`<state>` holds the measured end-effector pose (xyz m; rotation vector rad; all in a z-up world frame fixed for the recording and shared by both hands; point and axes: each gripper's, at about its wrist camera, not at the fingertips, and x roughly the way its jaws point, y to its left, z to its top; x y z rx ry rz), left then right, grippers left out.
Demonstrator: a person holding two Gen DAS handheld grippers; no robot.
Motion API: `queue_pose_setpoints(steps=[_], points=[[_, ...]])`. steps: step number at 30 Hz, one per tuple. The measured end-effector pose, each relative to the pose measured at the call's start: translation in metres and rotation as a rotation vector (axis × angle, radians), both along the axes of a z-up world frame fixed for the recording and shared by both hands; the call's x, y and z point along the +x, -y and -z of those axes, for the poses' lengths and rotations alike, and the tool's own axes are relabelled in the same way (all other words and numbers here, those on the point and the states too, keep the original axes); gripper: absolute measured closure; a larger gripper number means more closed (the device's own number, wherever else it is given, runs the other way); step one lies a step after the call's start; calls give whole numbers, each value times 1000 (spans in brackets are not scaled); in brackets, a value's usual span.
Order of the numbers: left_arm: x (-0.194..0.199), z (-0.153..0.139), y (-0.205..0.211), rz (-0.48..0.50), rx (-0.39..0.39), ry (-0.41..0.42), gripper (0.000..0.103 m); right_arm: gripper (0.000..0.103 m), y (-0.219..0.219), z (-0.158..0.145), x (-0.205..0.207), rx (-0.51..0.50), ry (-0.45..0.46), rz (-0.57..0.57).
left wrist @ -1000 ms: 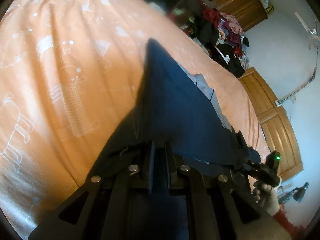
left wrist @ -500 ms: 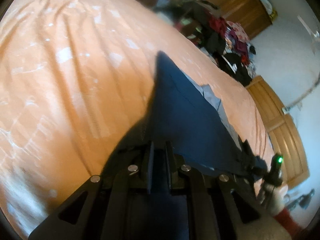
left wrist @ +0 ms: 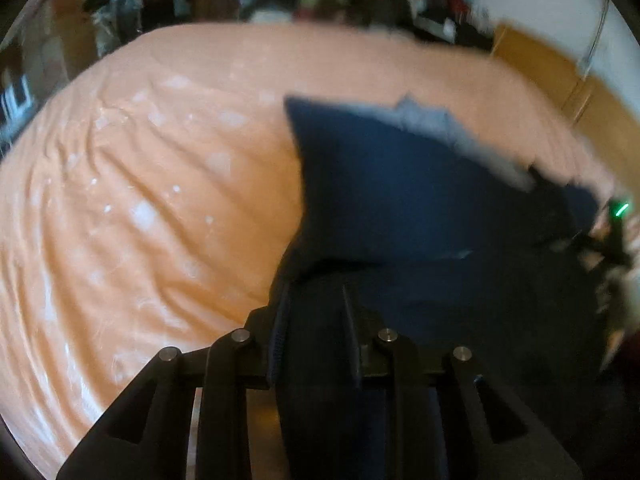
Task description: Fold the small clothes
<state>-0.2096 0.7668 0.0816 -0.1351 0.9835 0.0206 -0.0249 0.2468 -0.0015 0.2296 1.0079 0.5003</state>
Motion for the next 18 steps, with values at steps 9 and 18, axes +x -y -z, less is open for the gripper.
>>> queue_pose_setpoints(steps=[9,18], points=[[41,21,1,-65,59,-41,70,31,-5,1,-2,-6,13,-30],[2,10,-39,-246,-68,86,51,23,-8,3,-3,-1,30,-49]])
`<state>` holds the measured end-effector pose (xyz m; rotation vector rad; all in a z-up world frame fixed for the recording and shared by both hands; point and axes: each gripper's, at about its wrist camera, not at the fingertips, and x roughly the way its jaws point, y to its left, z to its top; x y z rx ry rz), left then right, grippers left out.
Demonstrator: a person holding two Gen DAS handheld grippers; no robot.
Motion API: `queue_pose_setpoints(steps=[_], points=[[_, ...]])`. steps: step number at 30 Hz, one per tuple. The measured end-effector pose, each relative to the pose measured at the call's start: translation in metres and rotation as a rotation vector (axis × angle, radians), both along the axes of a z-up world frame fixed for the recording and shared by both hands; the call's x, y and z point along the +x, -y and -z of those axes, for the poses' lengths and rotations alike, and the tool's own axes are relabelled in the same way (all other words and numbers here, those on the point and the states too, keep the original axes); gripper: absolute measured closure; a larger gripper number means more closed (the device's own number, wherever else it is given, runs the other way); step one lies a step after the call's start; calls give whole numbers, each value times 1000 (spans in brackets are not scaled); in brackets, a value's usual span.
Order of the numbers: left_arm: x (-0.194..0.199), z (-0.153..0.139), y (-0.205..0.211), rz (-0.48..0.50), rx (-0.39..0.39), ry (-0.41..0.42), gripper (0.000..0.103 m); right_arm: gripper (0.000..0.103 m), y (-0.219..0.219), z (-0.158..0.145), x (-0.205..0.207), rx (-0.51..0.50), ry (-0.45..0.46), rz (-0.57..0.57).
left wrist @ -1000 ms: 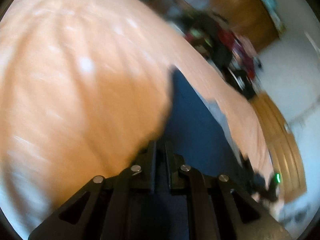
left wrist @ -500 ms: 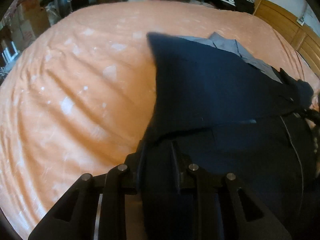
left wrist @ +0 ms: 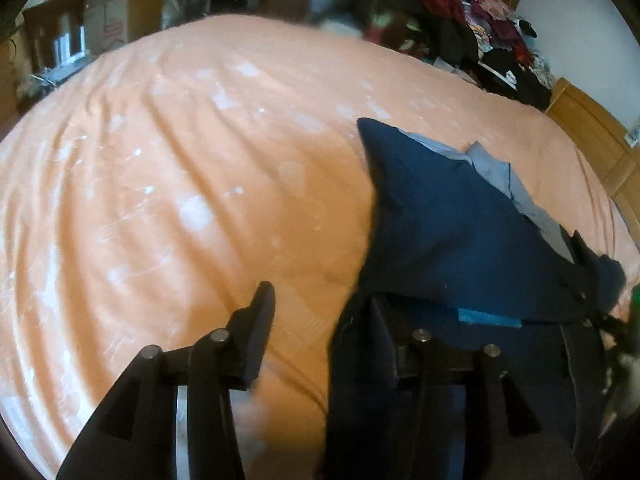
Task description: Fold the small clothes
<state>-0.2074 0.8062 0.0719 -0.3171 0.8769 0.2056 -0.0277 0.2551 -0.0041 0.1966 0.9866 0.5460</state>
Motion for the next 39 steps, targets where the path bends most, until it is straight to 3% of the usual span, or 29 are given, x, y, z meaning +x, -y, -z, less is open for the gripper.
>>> queue_pose_setpoints(steps=[2,5,7,9,12,14,18,20,22,23,24,26,29,31,32,36,39], points=[[-5,-4,2,-3,21,2,51,23,0,0,-1,5,3,-1],[-16,-3,-2,-29,66,-69,67,22,2,-3,-4,4,13,12],[-30,-5,-5,-52,108,-109,67,23,3,-7,-9,-13,27,41],[-44,-19,-6,-72,152,-94,68,25,7,-15,-17,-16,44,67],[-39,-42,14,26,153,-8,68,34,3,-33,-24,-28,97,89],[-14,-55,39,138,155,44,67,38,-15,-42,-14,-48,117,48],[50,-48,69,264,110,50,67,39,-65,-33,15,-82,89,-76],[82,-22,66,251,83,-22,65,38,-84,-8,31,-135,-1,-131],[103,15,48,196,82,-125,62,38,-82,-2,37,-114,2,-148],[102,21,36,179,2,-98,62,38,-78,-3,39,-95,-10,-148],[97,21,20,153,-88,-65,72,38,-75,-3,39,-104,-11,-146],[88,19,5,106,-146,-53,77,38,-67,-4,36,-124,-9,-140],[72,18,-1,85,-166,-48,77,38,-37,-18,27,-132,-37,-90],[58,11,-2,81,-141,-54,75,37,-7,-41,18,-119,5,-54],[49,8,-1,71,-129,-52,61,35,23,-57,15,-98,41,-7],[14,3,10,45,-132,-34,54,30,136,-91,25,-67,101,223],[0,8,16,35,-136,-12,52,30,248,-91,45,2,62,472]])
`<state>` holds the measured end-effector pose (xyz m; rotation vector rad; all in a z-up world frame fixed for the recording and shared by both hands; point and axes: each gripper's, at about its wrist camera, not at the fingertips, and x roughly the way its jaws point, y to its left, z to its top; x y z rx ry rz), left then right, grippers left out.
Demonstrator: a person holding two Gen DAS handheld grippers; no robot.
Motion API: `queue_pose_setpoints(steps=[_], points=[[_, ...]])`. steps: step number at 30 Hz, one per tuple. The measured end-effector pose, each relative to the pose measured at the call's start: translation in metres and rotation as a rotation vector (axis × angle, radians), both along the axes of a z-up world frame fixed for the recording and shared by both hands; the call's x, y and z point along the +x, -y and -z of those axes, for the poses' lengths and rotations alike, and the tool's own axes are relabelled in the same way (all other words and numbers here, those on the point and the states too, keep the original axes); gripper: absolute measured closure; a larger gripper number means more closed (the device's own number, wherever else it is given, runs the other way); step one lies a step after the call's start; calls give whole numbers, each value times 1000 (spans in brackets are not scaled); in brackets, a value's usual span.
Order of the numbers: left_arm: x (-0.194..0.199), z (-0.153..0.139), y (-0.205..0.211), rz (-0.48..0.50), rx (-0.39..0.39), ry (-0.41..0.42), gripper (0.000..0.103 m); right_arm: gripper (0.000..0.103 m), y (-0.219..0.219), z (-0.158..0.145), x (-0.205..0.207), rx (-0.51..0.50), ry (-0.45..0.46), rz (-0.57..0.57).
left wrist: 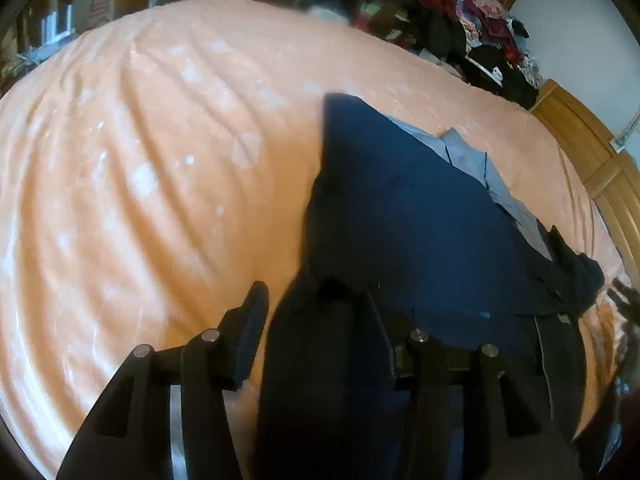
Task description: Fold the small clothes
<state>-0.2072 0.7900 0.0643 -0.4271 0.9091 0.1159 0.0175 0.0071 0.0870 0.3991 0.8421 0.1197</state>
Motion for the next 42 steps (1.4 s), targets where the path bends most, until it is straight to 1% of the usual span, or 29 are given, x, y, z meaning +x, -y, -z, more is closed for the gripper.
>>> queue_pose_setpoints(steps=[2,3,4,7,9,12,16,18,23,25,26,27,28,29,31,33,35,36,38,39,41,42], points=[[-1,4,-3,-19,-20,9,51,35,52,11,13,57,-36,116],[1,5,-4,-23,-30,7,50,40,81,21,22,97,-68,175],[1,7,-6,-28,-40,5,50,42,97,27,28,126,-77,204],[4,9,-4,-29,-29,0,50,43,131,44,46,216,-89,239],[5,10,-1,-27,-12,-4,50,43,144,54,59,232,-93,239],[9,12,2,-24,9,-14,48,44,147,65,74,233,-109,235],[11,13,2,-21,10,-14,46,44,148,62,82,216,-86,204],[11,13,1,-21,10,-13,46,43,154,60,84,226,-65,202],[13,14,2,-21,18,-12,46,43,146,58,90,144,-71,164],[13,14,2,-21,16,-11,46,46,142,62,94,114,-90,144],[12,14,2,-21,17,-11,46,51,139,63,96,86,-102,144],[12,13,2,-22,18,-12,46,72,137,61,95,36,-110,164],[12,13,2,-22,19,-11,46,93,137,57,91,32,-96,179],[12,13,2,-22,19,-11,45,93,137,49,84,46,-62,182],[13,13,1,-21,18,-11,45,93,127,21,64,11,35,172],[13,14,0,-19,10,-6,44,93,114,-4,46,-15,107,153],[14,14,-2,-16,-9,4,42,93,96,-26,32,-30,154,128],[14,15,-3,-16,-16,9,42,93,80,-40,24,-26,182,98],[13,15,-5,-17,-39,22,42,93,37,-61,14,-19,228,11],[12,15,-5,-19,-46,27,42,93,1,-73,9,-6,254,-60],[10,15,-7,-23,-70,41,42,93,-56,-82,5,17,275,-160],[10,15,-8,-24,-79,46,42,93,-95,-85,5,36,280,-223]])
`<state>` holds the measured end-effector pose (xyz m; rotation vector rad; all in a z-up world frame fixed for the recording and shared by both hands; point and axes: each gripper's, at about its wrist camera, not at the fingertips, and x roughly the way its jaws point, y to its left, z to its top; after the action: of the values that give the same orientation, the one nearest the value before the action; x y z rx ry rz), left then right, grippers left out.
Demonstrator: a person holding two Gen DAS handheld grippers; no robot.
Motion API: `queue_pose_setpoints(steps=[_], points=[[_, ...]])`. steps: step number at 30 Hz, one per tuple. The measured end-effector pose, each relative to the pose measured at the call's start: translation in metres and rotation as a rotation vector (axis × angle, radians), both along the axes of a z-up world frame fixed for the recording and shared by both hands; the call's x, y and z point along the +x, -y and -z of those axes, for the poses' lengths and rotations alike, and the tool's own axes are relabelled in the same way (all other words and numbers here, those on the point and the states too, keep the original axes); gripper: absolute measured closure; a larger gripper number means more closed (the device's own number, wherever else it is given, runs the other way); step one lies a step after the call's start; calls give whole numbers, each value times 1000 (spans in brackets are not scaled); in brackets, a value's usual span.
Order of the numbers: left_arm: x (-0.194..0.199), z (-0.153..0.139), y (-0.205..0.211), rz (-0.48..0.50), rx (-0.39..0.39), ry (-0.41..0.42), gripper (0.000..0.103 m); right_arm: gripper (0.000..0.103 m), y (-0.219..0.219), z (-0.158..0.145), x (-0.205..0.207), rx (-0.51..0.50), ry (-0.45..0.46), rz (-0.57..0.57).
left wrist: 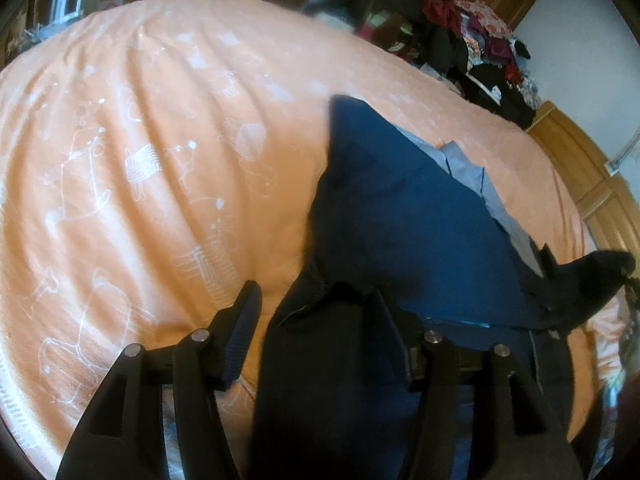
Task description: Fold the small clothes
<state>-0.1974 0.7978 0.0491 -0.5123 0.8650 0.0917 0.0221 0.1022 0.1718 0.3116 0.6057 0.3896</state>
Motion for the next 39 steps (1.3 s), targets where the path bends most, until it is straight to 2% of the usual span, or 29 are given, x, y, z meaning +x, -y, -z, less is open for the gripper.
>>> queue_pose_setpoints(steps=[3,5,8,10,13,16,20,22,24,27,29,30,31,33,35,36,37,39], points=[[-3,0,-5,-3,-41,27,42,93,-120,4,-3,12,-6,-194],[-4,1,-7,-5,-63,36,42,93,-201,22,-4,47,-51,-311],[-3,2,-7,-3,-72,34,42,93,-298,55,0,63,-128,-421],[-3,2,-7,-2,-80,38,42,93,-344,77,1,61,-178,-464],[-4,4,-10,1,-105,50,41,93,-390,103,2,37,-230,-499],[-4,5,-13,9,-123,60,40,93,-404,120,-2,20,-269,-498],[-7,6,-19,14,-135,71,39,83,-410,134,0,12,-321,-544],[-9,6,-20,17,-139,75,39,61,-409,125,-9,-6,-319,-610],[-10,5,-21,18,-145,79,39,56,-393,110,-21,-4,-266,-640],[-11,6,-24,21,-151,84,39,56,-319,94,-23,41,-204,-504],[-14,2,-26,15,-155,84,43,56,-254,98,-21,47,-210,-328],[-15,-2,-26,11,-145,77,44,55,-211,106,-22,44,-230,-226],[-17,-13,-22,10,-113,75,44,55,-185,111,-25,43,-249,-171],[-23,-47,1,94,-44,163,42,55,-138,123,-37,30,-280,-71],[-14,-64,26,183,-32,197,41,55,-105,132,-53,23,-297,-6],[-4,-65,35,225,-63,192,41,55,-93,136,-62,31,-304,16],[14,-61,45,269,-138,174,41,55,-83,141,-70,45,-312,36],[42,-49,62,296,-177,104,42,54,-72,149,-80,68,-323,59]])
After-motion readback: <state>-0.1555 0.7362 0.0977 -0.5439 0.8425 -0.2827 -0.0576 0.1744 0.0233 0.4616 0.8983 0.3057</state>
